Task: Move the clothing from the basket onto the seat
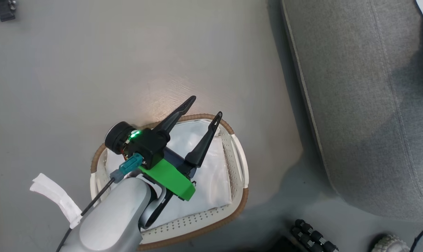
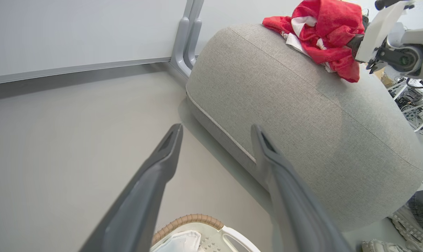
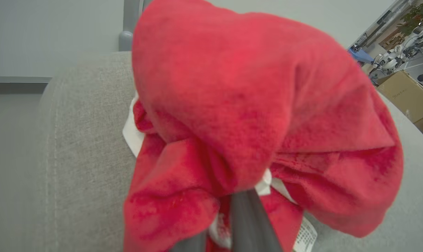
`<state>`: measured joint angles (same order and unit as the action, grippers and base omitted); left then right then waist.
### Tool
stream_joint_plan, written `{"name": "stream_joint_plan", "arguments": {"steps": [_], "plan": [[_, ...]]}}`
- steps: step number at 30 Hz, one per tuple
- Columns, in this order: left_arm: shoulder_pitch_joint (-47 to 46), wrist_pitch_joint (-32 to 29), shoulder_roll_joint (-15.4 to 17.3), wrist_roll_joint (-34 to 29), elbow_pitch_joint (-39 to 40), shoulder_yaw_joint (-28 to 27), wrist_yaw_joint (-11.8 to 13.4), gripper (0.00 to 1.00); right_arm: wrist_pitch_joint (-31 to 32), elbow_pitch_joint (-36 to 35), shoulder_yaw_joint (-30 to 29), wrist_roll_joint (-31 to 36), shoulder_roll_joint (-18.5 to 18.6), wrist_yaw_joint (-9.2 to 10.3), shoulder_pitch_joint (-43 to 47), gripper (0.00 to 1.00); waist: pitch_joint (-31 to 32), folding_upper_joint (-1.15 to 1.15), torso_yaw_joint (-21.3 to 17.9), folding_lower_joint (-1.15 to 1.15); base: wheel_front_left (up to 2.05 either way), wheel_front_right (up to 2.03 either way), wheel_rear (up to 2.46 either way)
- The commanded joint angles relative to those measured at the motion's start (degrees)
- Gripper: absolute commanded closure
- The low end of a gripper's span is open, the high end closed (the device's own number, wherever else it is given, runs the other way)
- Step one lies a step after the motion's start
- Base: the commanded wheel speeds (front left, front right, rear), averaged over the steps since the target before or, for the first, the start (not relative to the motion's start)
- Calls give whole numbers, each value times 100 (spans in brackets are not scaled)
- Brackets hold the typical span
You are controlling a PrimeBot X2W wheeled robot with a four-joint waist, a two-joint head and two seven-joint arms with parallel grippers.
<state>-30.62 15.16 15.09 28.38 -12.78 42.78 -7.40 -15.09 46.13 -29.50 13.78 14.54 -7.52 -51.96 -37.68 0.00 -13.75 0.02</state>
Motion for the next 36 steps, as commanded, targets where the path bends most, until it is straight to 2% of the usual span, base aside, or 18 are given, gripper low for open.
{"name": "stream_joint_plan", "arguments": {"steps": [1, 2, 3, 4, 13, 21, 26, 31, 36], "plan": [[-60, -3, -55, 9, 6, -50, -18, 0, -10, -46, -77, 93, -15, 6, 238, 59, 163, 0, 43, -2, 0, 0, 0], [-25, -3, -75, -2, 1, -90, -18, 0, -10, -110, -115, 129, -89, 6, 353, 24, 249, 0, 44, -2, 0, 0, 0], [9, -3, -80, -28, -10, -112, -18, 0, -10, -165, -137, 151, -144, 6, 454, 9, 309, 0, 42, -2, 0, 0, 0], [64, -3, -100, -30, -17, -153, -18, 0, -10, -254, -190, 125, -193, 6, 562, 0, 390, 0, 41, -2, 0, 0, 0], [641, -3, -259, -75, -188, -641, -18, 0, -11, -932, -165, -216, -448, 6, 1668, 0, 1182, 0, 20, -2, 0, 0, 0], [1292, -3, -383, -285, -355, -1474, -18, 0, -11, -1492, 354, -696, -748, 6, 2513, 0, 1855, 0, 129, -2, 0, 0, 0], [1645, -3, -500, -526, -453, -2188, -18, 0, -11, -1844, 930, -1078, -932, 6, 2815, 0, 2187, 0, 345, -2, 0, 0, 0], [2037, -3, -743, -946, -602, -3183, -18, 0, -11, -2198, 1826, -1456, -1054, 6, 3065, 0, 2539, 0, 564, -2, 0, 0, 0], [2360, -3, -927, -1311, -618, -3854, -18, 0, -11, -2414, 2438, -1729, -1132, 6, 3292, 0, 2813, 0, 763, -2, 0, 0, 0]]}}
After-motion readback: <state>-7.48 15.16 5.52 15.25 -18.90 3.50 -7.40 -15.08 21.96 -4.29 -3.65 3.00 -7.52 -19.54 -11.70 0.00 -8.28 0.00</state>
